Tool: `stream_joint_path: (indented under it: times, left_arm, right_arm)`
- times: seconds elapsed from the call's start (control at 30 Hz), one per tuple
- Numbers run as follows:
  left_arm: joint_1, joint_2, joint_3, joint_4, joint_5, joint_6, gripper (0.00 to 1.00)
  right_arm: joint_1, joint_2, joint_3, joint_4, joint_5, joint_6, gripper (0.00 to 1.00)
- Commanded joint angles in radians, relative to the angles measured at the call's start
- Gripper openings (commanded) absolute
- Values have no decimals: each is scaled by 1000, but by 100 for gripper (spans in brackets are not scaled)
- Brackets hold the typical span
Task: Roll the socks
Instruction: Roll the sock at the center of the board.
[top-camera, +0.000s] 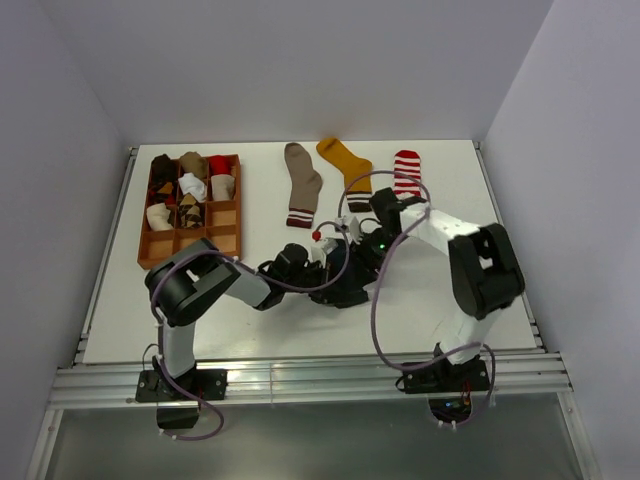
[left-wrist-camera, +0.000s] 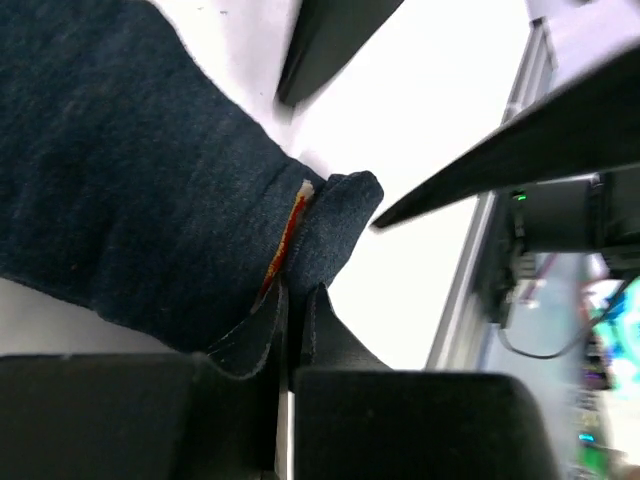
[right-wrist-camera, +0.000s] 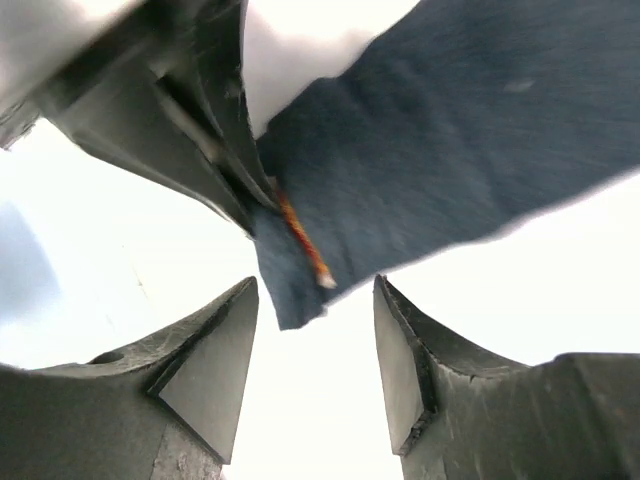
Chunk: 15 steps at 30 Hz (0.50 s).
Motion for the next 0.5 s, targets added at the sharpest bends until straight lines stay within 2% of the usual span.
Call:
stream_joint_path:
  times: [0.0, 0.13, 0.47]
  left_arm:
    - [17, 71, -40, -145, 67, -96, 0]
    - [83, 94, -97, -32, 162, -205, 0]
    - [135, 197, -105, 31, 346, -389, 0]
  right_arm:
    - [-12, -164, -108, 245, 84, 34, 57]
    - [-14, -301, -231, 356, 122, 2, 57]
    - [17, -622, -498, 515, 127, -162, 59]
